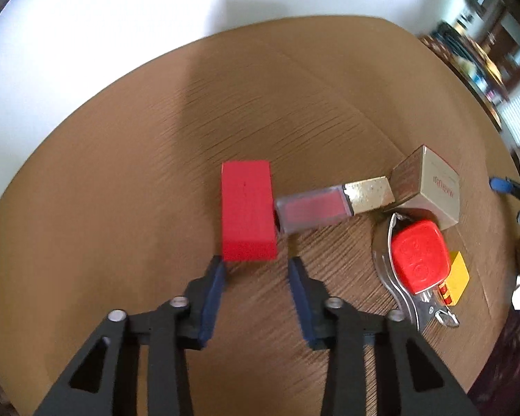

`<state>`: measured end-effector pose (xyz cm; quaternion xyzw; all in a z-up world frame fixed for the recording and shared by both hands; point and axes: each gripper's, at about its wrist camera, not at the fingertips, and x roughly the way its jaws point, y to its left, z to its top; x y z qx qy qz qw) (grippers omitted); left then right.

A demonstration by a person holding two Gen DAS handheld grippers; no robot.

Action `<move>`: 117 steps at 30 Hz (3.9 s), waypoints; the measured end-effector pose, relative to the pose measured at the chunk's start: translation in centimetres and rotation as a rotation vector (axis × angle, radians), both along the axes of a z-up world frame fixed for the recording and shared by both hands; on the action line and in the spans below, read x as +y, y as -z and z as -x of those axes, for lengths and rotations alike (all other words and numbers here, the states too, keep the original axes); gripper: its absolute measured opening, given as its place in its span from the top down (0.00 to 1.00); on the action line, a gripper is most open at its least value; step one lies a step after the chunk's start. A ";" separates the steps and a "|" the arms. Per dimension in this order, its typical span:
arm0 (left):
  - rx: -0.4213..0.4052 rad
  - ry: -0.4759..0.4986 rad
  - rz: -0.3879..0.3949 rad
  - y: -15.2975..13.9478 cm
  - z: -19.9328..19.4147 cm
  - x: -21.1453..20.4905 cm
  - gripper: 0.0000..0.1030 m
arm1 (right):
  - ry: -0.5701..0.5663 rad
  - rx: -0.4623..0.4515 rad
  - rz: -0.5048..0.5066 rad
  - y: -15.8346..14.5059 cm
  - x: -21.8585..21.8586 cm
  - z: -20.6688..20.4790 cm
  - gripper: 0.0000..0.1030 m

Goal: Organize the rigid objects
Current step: 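Lift the red block with left while right grasps the beige MARUBI box, then release the red block into the tin while right carries the MARUBI box in and releases it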

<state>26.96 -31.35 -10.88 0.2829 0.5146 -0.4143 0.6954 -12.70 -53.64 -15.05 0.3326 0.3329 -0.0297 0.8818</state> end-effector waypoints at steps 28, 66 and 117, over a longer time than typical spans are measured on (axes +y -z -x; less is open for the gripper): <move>0.085 -0.094 -0.045 -2.2 -3.8 -3.4 0.56 | -0.010 -0.006 -0.011 0.2 -0.2 -0.3 0.02; 0.210 -0.473 0.364 -10.0 13.4 16.0 0.71 | -0.335 0.110 0.217 -4.1 8.6 -21.2 0.58; -0.054 -0.979 0.393 -8.8 22.1 34.8 0.44 | -0.749 -0.013 0.001 -15.8 32.3 -26.1 0.57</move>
